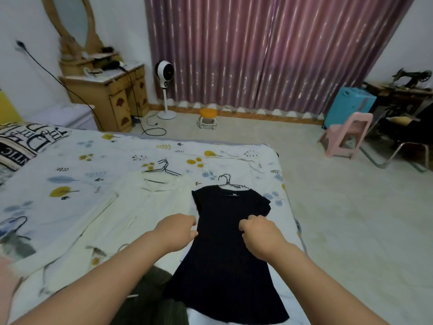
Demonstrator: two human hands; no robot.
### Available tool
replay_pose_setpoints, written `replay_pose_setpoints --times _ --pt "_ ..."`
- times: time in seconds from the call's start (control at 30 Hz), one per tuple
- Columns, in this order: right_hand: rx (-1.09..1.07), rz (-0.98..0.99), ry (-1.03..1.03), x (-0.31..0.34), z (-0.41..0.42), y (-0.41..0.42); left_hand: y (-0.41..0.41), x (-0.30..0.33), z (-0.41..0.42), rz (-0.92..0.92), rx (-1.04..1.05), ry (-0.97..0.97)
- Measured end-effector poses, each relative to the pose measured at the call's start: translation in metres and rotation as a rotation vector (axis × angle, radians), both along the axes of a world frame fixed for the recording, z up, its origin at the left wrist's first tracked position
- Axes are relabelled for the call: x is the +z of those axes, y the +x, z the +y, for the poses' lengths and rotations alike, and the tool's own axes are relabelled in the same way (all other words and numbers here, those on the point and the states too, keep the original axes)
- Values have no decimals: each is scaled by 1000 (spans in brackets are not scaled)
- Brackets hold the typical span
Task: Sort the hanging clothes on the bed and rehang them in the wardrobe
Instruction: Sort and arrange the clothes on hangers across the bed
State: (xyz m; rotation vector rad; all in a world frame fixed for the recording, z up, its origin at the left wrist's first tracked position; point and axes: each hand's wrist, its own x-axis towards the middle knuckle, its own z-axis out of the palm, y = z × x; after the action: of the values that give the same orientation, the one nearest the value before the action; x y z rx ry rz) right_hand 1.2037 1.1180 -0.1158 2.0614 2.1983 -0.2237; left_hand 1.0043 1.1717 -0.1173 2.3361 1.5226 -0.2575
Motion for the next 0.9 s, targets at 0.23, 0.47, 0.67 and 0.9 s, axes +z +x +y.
replay_pose_setpoints --times 0.23,0.47,0.67,0.9 --pt "66 20 74 21 -105 -61 -55 19 -123 22 76 26" --pt "161 143 107 30 -184 -136 -122 42 -230 -55 217 139" --pt "261 283 183 52 -218 -208 -193 60 -296 -124 432 248" --pt "365 374 222 70 -236 -313 -294 69 -340 -189 659 351"
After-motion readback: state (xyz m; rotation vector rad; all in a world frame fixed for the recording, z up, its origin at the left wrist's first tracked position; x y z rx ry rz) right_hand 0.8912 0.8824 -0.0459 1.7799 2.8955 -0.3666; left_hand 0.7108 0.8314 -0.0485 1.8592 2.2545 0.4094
